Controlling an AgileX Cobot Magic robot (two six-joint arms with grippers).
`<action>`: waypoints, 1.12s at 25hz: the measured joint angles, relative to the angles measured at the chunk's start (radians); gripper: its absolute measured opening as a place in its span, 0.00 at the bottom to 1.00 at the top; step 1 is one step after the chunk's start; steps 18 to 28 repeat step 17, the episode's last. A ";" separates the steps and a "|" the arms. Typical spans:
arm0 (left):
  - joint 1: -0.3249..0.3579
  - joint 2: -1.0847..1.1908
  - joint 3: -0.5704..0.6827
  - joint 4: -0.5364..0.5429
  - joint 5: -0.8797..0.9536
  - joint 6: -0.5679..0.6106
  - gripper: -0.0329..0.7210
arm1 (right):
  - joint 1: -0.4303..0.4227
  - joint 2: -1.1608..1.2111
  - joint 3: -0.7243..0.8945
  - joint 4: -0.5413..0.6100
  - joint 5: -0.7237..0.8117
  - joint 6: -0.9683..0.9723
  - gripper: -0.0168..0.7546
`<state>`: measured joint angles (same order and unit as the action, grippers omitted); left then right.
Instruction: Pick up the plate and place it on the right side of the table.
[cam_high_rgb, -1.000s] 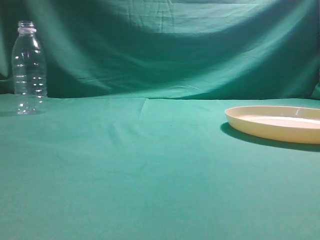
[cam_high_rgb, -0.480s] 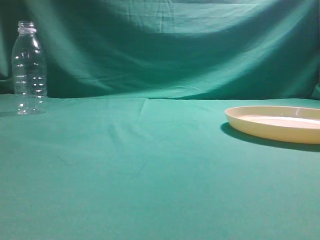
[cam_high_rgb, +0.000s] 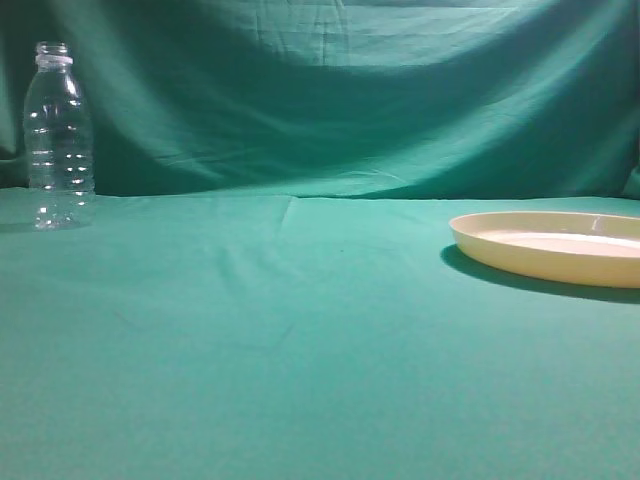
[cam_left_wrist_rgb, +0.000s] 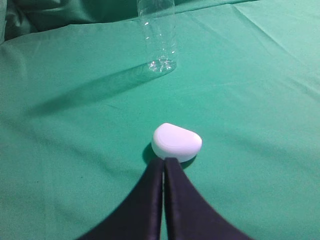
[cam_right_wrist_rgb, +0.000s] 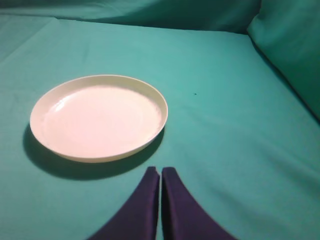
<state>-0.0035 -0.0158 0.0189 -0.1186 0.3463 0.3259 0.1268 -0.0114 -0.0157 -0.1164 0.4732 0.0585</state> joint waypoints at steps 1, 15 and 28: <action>0.000 0.000 0.000 0.000 0.000 0.000 0.04 | 0.000 0.000 0.013 -0.002 -0.002 0.000 0.02; 0.000 0.000 0.000 0.000 0.000 0.000 0.04 | 0.000 0.000 0.037 -0.010 -0.055 0.034 0.02; 0.000 0.000 0.000 0.000 0.000 0.000 0.04 | 0.000 0.000 0.037 -0.010 -0.055 0.036 0.02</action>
